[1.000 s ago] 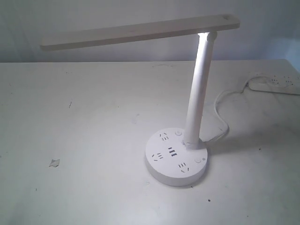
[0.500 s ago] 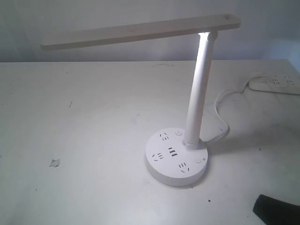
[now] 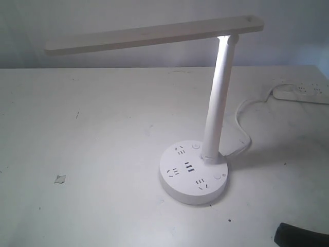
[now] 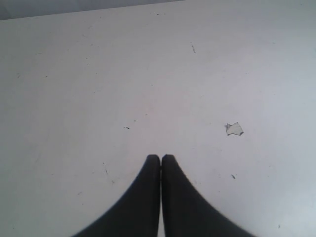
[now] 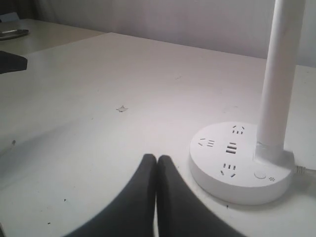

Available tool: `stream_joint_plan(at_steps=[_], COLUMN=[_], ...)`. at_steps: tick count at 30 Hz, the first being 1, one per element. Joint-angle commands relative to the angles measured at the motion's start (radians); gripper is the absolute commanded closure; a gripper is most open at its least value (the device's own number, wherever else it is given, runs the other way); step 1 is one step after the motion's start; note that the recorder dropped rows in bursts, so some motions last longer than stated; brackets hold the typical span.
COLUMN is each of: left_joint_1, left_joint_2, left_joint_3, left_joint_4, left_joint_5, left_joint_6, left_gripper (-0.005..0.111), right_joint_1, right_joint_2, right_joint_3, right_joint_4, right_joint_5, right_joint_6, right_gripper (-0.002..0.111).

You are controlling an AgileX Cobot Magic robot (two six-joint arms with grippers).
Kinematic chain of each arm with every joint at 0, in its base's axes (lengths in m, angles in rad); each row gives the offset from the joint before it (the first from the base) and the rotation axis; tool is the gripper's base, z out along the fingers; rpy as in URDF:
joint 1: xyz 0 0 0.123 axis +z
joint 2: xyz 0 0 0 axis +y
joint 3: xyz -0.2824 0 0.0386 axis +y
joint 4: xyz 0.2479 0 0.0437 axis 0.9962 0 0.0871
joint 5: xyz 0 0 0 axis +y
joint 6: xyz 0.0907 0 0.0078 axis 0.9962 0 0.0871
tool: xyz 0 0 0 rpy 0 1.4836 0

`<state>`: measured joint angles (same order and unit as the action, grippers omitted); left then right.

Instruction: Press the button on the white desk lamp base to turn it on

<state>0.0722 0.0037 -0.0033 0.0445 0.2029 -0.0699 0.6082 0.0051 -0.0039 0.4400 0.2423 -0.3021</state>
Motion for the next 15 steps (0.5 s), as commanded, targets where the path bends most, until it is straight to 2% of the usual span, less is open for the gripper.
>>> stream_joint_plan(at_steps=[1,6,10,15], left_joint_1=[-0.005,-0.005,-0.005,-0.005], left_joint_2=[-0.004,-0.004,-0.004,-0.004], left_joint_3=[0.003,0.003,0.003,0.003], left_joint_4=[-0.007,-0.007,-0.007,-0.007], left_joint_5=[-0.001,-0.001,-0.001,-0.001], left_joint_6=[-0.001,-0.001,-0.001,-0.001], left_gripper=[0.107,0.107,0.107,0.107], right_joint_1=[-0.049,-0.239,-0.444,-0.646], right_joint_2=[-0.005,-0.005,-0.005,-0.005], right_joint_3=[0.004,0.004,0.004,0.004], right_joint_4=[-0.004,-0.004,-0.004,-0.004], right_joint_5=[0.004,0.004,0.004,0.004], right_joint_6=[-0.009,-0.009,-0.009,-0.009], right_gripper=[0.108,0.108,0.108,0.108])
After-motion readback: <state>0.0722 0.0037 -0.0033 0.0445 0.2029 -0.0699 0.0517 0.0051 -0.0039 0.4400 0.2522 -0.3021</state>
